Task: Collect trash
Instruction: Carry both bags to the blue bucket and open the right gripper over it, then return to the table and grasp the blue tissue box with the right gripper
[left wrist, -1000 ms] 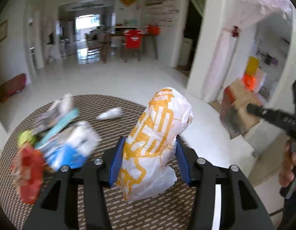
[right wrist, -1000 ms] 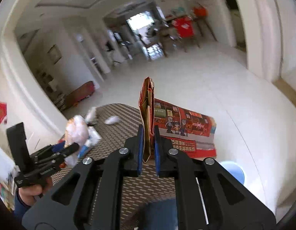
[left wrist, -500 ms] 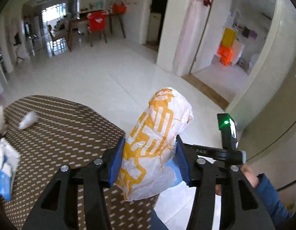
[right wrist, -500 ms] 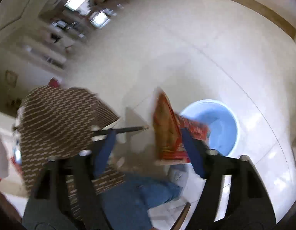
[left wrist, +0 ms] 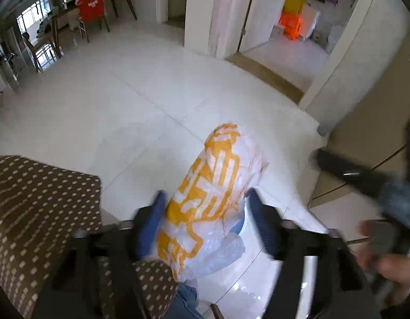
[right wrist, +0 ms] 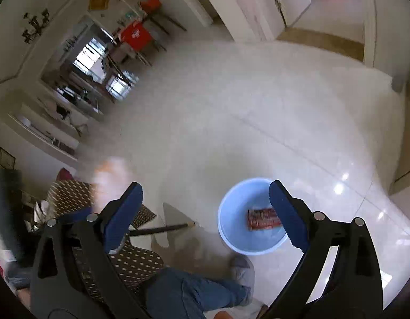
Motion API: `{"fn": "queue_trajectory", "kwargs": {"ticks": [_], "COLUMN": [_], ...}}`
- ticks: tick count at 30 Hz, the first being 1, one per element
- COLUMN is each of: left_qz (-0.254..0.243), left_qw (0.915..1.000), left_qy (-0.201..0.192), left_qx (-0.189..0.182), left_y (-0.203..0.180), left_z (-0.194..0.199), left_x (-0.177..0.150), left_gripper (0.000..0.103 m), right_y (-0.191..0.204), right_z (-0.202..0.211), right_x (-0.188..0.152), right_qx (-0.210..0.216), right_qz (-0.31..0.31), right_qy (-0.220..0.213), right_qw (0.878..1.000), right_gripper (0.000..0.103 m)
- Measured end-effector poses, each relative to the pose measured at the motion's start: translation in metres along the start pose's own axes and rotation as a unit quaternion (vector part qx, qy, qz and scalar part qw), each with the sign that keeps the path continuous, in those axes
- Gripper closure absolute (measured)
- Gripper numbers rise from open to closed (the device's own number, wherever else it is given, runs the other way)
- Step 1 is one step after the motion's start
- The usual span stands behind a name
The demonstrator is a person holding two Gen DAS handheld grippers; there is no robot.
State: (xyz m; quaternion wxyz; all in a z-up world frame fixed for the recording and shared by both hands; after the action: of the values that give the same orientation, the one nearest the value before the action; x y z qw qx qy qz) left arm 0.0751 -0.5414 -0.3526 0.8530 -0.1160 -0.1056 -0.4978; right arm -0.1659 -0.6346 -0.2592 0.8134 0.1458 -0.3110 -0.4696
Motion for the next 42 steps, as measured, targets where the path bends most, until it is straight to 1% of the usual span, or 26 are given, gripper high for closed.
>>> {"fn": "queue_trajectory", "kwargs": {"ticks": [1, 3, 4, 5, 9, 11, 17, 19, 20, 24, 29, 32, 35, 37, 42], "left_qz": [-0.003, -0.007, -0.005, 0.001, 0.025, 0.031, 0.046, 0.051, 0.053, 0.065, 0.079, 0.094, 0.108, 0.123, 0.167], "left_qw": [1.0000, 0.9996, 0.9995, 0.9995, 0.9984, 0.9976, 0.9908, 0.9871, 0.9859, 0.9781, 0.9700, 0.9634, 0.9580, 0.9522, 0.9358], "left_qy": [0.002, -0.007, -0.009, -0.012, -0.042, -0.057, -0.124, -0.148, -0.156, -0.193, -0.219, -0.235, -0.246, -0.257, -0.271], "left_qx": [0.008, 0.028, 0.029, 0.030, 0.028, 0.025, 0.027, 0.030, 0.031, 0.043, 0.069, 0.089, 0.099, 0.112, 0.152], "left_y": [-0.002, -0.002, -0.001, 0.001, 0.012, 0.015, 0.022, 0.025, 0.029, 0.042, 0.052, 0.070, 0.084, 0.095, 0.134], "left_z": [-0.004, -0.005, -0.003, 0.000, 0.033, 0.050, 0.117, 0.142, 0.150, 0.192, 0.228, 0.250, 0.266, 0.273, 0.296], "left_x": [0.003, 0.006, 0.007, 0.006, -0.004, -0.011, -0.034, -0.044, -0.049, -0.069, -0.087, -0.105, -0.121, -0.134, -0.178], "left_gripper": [0.011, 0.011, 0.011, 0.011, 0.010, 0.010, 0.009, 0.009, 0.009, 0.008, 0.008, 0.008, 0.008, 0.008, 0.008], "right_y": [0.003, 0.008, 0.004, 0.008, 0.024, 0.037, 0.085, 0.104, 0.118, 0.153, 0.197, 0.223, 0.250, 0.262, 0.312], "right_z": [0.007, 0.021, 0.022, 0.027, 0.035, 0.032, 0.038, 0.040, 0.043, 0.050, 0.056, 0.059, 0.057, 0.056, 0.044], "right_x": [-0.002, 0.004, 0.007, 0.009, 0.008, 0.007, 0.003, 0.001, -0.001, -0.007, -0.017, -0.023, -0.031, -0.040, -0.071], "right_qx": [0.002, 0.004, 0.003, -0.001, -0.009, -0.011, 0.003, 0.008, 0.013, 0.021, 0.030, 0.036, 0.043, 0.047, 0.057], "right_qz": [0.002, 0.010, 0.012, 0.014, 0.020, 0.026, 0.069, 0.083, 0.092, 0.119, 0.156, 0.177, 0.202, 0.219, 0.274], "right_qy": [-0.007, -0.020, -0.023, -0.029, -0.039, -0.041, -0.050, -0.052, -0.054, -0.060, -0.065, -0.066, -0.063, -0.062, -0.052], "right_qw": [1.000, 1.000, 1.000, 0.999, 0.999, 0.999, 0.996, 0.995, 0.994, 0.991, 0.985, 0.981, 0.976, 0.973, 0.959], "right_gripper": [0.008, 0.007, 0.007, 0.006, 0.006, 0.006, 0.006, 0.006, 0.006, 0.006, 0.006, 0.006, 0.006, 0.006, 0.006]}}
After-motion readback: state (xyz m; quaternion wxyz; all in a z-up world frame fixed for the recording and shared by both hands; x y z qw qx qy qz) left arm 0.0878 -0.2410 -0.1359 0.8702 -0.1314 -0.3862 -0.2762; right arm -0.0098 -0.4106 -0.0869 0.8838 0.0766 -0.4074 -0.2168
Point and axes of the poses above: each gripper's, at about its wrist camera, not at the fingertips, and z roughly against the way its jaws point, y to its left, x to its top, the point moved 2 cm from there along -z, roughly the way its jaws point, and after that the axes turned 9 degrees about y, right-handed, at the moved point
